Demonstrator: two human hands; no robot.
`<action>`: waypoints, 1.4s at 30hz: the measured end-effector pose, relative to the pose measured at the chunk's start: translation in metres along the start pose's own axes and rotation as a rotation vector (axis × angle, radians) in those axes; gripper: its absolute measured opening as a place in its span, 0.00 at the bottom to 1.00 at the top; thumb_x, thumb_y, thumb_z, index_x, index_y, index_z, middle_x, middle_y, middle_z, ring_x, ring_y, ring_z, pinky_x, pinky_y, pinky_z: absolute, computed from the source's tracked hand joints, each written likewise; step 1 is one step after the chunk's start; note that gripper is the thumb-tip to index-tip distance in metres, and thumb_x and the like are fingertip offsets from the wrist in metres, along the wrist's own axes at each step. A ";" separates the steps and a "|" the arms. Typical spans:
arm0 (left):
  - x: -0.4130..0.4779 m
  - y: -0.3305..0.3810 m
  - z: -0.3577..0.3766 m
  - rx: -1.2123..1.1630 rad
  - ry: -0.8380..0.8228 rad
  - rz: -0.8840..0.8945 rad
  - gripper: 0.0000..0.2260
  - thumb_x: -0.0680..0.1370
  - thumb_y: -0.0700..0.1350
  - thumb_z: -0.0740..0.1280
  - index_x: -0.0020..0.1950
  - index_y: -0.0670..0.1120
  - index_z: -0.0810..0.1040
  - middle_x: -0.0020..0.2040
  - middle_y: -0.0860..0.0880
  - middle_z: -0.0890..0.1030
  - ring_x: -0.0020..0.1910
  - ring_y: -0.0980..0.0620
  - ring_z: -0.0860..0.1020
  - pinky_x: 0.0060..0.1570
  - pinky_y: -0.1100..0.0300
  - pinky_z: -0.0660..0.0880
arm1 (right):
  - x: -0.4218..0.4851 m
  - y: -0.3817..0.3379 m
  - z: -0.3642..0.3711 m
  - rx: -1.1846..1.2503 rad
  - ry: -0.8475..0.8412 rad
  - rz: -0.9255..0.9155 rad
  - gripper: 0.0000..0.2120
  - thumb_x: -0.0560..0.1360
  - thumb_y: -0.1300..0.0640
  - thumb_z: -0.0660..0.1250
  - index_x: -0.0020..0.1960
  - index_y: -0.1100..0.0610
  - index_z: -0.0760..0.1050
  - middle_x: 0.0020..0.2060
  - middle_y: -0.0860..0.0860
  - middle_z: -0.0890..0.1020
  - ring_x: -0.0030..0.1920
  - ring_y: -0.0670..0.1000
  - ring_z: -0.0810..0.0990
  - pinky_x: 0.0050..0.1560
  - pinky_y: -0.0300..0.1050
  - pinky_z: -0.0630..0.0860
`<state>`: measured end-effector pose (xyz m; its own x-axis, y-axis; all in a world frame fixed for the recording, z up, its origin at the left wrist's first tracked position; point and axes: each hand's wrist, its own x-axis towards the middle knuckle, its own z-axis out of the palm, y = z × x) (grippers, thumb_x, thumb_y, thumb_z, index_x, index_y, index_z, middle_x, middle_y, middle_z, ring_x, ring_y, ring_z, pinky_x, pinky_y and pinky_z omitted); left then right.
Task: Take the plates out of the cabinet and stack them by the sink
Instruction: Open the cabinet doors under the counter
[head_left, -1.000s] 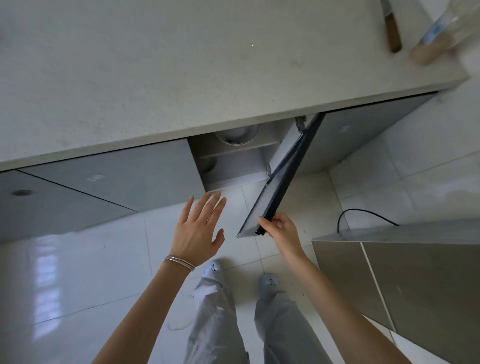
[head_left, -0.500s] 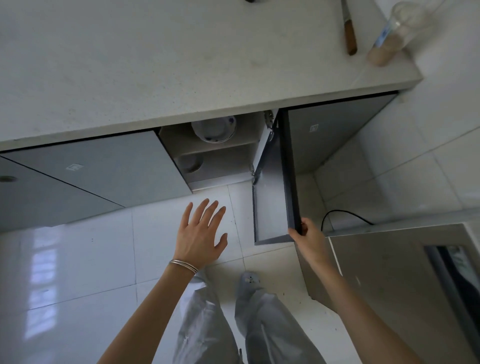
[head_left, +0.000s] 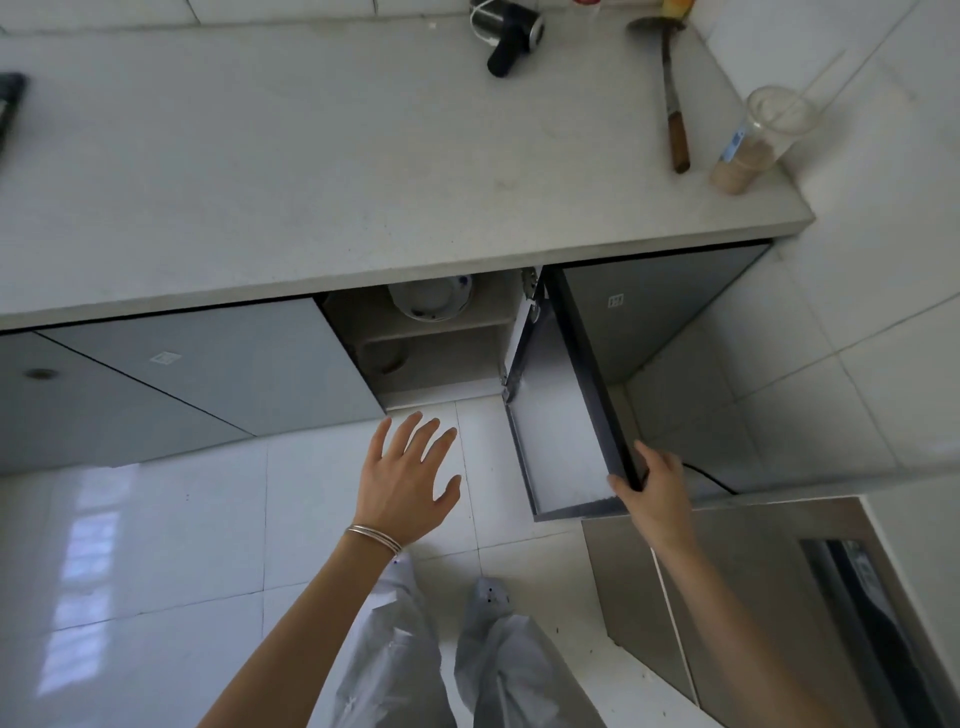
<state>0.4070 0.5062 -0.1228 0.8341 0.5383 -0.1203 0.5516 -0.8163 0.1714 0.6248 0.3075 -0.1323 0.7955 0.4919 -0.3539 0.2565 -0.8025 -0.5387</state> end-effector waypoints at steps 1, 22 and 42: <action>0.001 -0.006 -0.004 0.001 0.014 -0.009 0.25 0.72 0.59 0.54 0.59 0.47 0.78 0.58 0.45 0.80 0.60 0.41 0.76 0.62 0.39 0.69 | 0.000 -0.014 -0.002 -0.028 0.027 -0.058 0.29 0.71 0.57 0.71 0.69 0.61 0.66 0.65 0.60 0.69 0.64 0.59 0.70 0.64 0.50 0.67; 0.058 -0.220 -0.045 -0.009 0.144 -0.062 0.23 0.73 0.56 0.58 0.63 0.47 0.75 0.60 0.46 0.79 0.61 0.44 0.75 0.62 0.48 0.69 | 0.083 -0.289 0.146 -0.271 -0.044 -0.914 0.28 0.72 0.55 0.68 0.70 0.59 0.65 0.68 0.55 0.69 0.69 0.53 0.66 0.70 0.47 0.56; 0.164 -0.274 0.049 0.657 -0.162 0.366 0.28 0.79 0.55 0.50 0.75 0.40 0.54 0.75 0.40 0.57 0.75 0.42 0.50 0.71 0.45 0.39 | 0.174 -0.289 0.179 -0.320 -0.024 -1.071 0.33 0.70 0.53 0.69 0.72 0.56 0.62 0.71 0.53 0.65 0.72 0.51 0.60 0.73 0.51 0.54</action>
<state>0.3920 0.8079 -0.2368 0.9236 0.2137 -0.3183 0.0811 -0.9204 -0.3825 0.5908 0.6858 -0.1755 0.0687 0.9850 0.1583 0.9352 -0.0083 -0.3539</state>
